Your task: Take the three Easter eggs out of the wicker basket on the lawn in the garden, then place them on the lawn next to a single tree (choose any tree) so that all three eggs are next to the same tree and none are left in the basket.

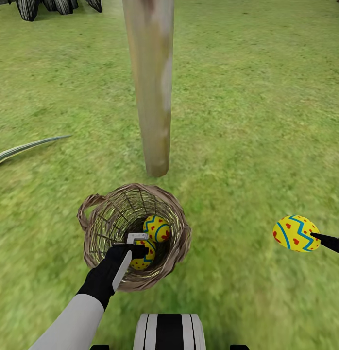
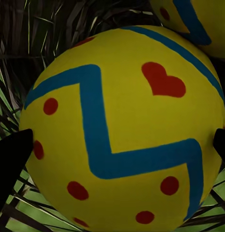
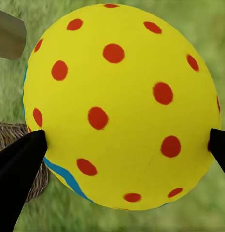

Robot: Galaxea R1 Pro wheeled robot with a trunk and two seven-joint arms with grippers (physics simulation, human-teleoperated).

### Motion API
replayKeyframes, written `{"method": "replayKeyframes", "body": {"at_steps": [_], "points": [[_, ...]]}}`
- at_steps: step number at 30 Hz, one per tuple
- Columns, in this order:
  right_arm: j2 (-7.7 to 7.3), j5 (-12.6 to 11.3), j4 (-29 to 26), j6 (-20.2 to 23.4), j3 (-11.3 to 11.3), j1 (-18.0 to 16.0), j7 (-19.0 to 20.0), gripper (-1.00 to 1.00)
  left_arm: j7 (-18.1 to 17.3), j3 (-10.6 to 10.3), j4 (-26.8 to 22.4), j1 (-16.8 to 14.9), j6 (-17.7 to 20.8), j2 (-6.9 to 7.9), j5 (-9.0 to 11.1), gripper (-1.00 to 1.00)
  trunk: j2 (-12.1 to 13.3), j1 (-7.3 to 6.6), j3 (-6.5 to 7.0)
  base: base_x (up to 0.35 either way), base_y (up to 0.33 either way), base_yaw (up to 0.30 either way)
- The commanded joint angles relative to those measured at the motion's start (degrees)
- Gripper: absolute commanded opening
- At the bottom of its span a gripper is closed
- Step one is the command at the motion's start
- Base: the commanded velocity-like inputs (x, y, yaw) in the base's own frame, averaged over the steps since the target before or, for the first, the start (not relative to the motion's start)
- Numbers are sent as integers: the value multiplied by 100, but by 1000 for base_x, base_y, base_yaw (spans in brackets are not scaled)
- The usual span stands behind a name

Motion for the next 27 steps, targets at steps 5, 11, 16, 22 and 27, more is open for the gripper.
{"method": "replayKeyframes", "body": {"at_steps": [5,11,16,22,27], "points": [[-5,-61,0,53,44,-6,13,-100,54,-10,-7,0,29,4,-2,-100,-1,0,-4,0,0,0],[-2,-60,0,53,45,-5,13,-100,54,-10,-7,0,29,4,-3,-100,79,-44,32,0,0,0],[0,-59,0,52,45,-4,13,-100,54,-11,-7,0,29,4,-3,-100,79,-44,32,0,0,0],[-7,-60,0,55,42,-7,13,-100,54,-13,-7,0,29,4,-3,-100,119,-66,50,0,0,0],[-6,-59,0,55,43,-5,13,-100,54,-19,-7,0,29,4,-3,-100,320,-176,140,0,0,0]]}}
